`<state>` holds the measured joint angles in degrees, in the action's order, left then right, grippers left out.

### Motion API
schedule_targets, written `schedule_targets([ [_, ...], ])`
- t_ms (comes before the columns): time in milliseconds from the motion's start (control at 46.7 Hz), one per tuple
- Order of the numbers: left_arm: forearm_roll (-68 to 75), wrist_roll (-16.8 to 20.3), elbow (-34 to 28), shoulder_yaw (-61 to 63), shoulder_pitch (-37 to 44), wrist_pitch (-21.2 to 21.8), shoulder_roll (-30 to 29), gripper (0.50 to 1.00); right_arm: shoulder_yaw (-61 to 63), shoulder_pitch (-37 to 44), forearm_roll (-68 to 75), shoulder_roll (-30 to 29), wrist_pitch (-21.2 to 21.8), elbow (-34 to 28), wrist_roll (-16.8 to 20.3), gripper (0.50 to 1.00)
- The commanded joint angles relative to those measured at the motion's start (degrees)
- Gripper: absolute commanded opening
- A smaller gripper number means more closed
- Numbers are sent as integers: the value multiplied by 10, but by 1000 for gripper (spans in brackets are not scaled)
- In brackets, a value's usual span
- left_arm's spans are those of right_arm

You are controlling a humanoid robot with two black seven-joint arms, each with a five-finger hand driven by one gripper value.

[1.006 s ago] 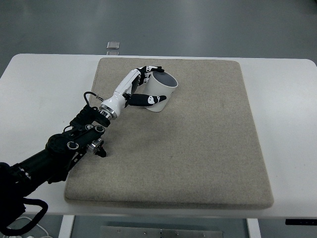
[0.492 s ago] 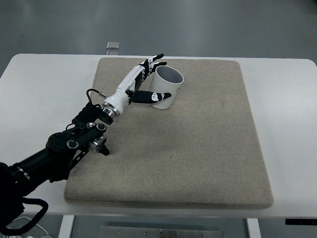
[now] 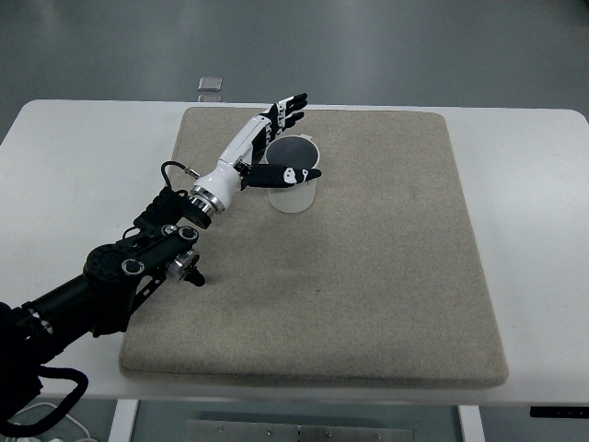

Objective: Flip white cup upright
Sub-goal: 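Open the left hand and lift it off the upright cup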

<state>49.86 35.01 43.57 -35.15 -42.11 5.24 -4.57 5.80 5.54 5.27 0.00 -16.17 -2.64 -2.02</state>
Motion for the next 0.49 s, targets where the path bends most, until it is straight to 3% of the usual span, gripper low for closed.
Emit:
schedule_targets([
  [0,0,0,16,-4,-1,1,-4,992,0,0,0,0,0,0,0,928],
  [471,-7,0,71,-39,-47,22,-7,992,0,0,0,0,0,0,0,928],
])
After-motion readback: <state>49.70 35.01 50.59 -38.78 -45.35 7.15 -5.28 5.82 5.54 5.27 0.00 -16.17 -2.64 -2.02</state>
